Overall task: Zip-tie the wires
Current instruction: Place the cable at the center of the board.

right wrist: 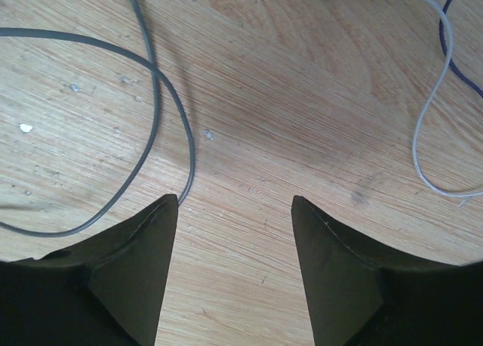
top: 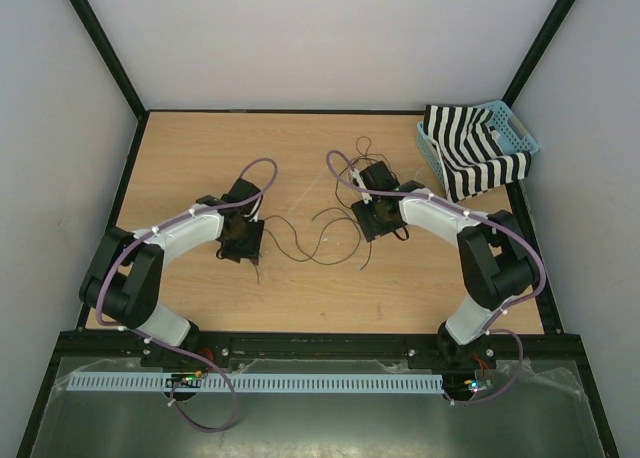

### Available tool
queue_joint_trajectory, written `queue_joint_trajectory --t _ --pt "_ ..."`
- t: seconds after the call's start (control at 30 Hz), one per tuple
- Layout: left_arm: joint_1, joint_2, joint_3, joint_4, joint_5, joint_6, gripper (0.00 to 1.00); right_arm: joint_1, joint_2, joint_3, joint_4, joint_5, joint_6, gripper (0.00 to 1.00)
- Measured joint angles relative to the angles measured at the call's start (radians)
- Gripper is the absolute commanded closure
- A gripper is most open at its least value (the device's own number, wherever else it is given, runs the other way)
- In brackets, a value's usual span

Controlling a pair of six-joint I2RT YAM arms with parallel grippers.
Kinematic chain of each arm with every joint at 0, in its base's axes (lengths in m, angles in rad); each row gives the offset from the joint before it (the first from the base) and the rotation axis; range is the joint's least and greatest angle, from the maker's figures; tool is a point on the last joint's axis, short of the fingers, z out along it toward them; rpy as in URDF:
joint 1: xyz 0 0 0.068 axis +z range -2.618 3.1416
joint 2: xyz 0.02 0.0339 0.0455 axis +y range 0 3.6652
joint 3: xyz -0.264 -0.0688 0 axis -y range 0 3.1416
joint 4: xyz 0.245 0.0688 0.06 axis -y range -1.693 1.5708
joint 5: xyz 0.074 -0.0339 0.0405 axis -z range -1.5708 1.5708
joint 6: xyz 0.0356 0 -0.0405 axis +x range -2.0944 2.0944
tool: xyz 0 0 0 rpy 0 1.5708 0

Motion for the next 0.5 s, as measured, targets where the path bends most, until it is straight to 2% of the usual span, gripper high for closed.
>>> queue_joint_trajectory --t 0.13,0.23,0.33,0.5 --pt "0.0 -0.005 -0.002 0.001 -0.014 -0.004 0.29 0.0 -0.012 0.006 -0.006 -0.024 0.0 0.13" --pt "0.0 -0.033 -0.002 0.0 -0.023 -0.005 0.18 0.0 -0.03 0.019 -0.011 -0.041 0.0 0.11" --pt "0.0 -0.082 -0.001 0.001 -0.03 -0.009 0.12 0.0 -0.053 0.039 -0.013 -0.059 0.0 0.1" --pt "0.0 -0.117 0.018 0.002 -0.047 -0.011 0.1 0.0 -0.061 0.079 -0.007 -0.103 0.012 0.1"
